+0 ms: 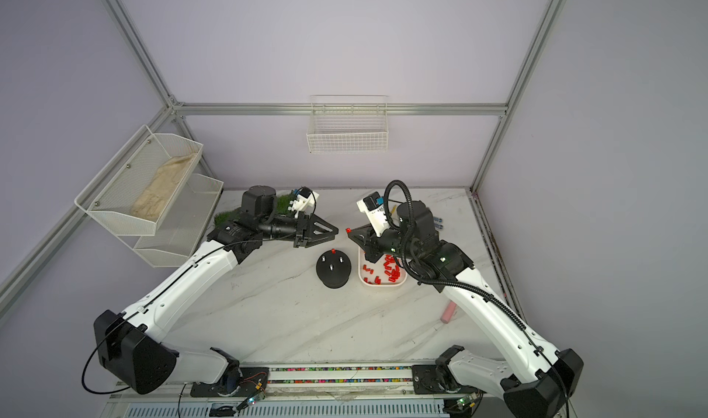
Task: Cover the protruding screws with screw protection sleeves
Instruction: Attach the screw protection sleeve to the screw.
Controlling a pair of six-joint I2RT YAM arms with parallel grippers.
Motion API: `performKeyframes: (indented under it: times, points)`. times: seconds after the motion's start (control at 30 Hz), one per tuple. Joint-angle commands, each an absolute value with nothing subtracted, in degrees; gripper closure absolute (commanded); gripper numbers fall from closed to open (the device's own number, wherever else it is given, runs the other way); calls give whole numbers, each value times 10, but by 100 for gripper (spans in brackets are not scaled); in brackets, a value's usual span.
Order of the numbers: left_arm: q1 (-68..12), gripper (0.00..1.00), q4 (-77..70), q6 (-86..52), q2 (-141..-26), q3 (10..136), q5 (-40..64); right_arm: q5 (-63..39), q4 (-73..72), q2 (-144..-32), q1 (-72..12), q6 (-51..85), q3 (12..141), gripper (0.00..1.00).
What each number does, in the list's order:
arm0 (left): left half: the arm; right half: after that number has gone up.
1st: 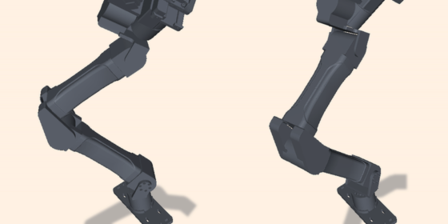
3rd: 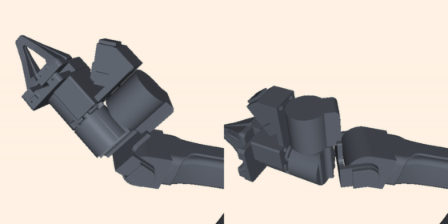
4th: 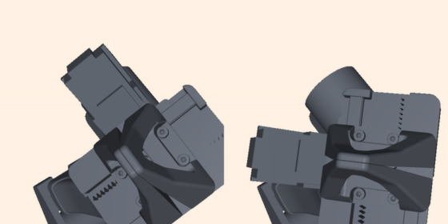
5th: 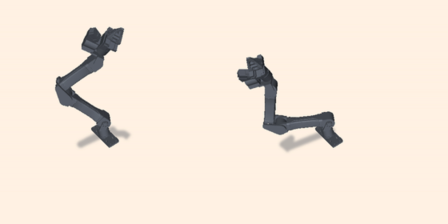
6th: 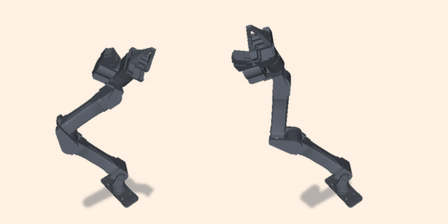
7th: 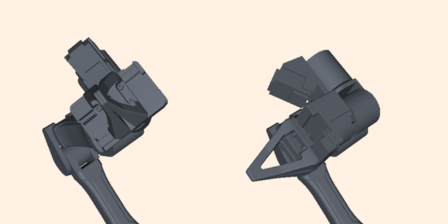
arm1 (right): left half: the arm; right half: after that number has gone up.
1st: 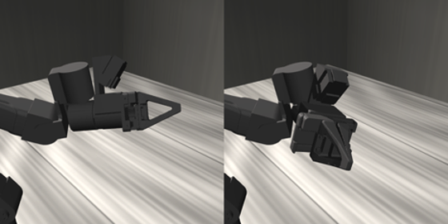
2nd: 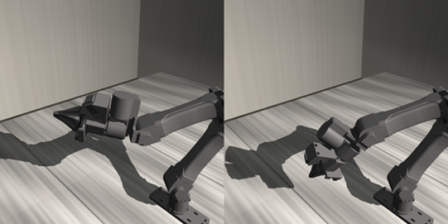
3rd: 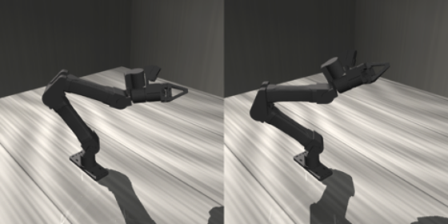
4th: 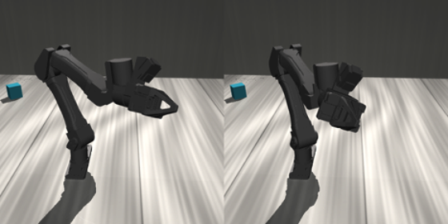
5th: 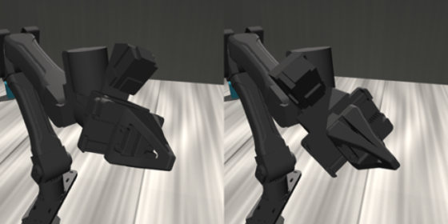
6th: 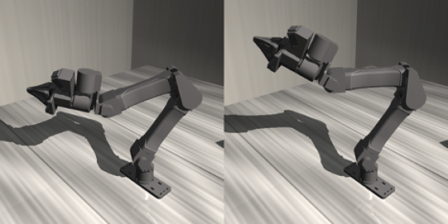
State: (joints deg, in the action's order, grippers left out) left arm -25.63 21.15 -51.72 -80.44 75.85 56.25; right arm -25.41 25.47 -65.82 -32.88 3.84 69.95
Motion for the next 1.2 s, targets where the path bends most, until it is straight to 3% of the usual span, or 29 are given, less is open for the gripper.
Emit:
performKeyframes:
  times: [0.0, 0.53, 1.17]
  points:
    - [-255, 57, 160, -538, -802, 787, 613, -260, 292, -665, -340, 8, 719, 91]
    - [-269, 51, 169, -528, -802, 776, 612, -256, 323, -679, -359, -5, 741, 91]
    - [-287, 69, 208, -500, -827, 789, 609, -251, 350, -704, -367, -15, 758, 91]
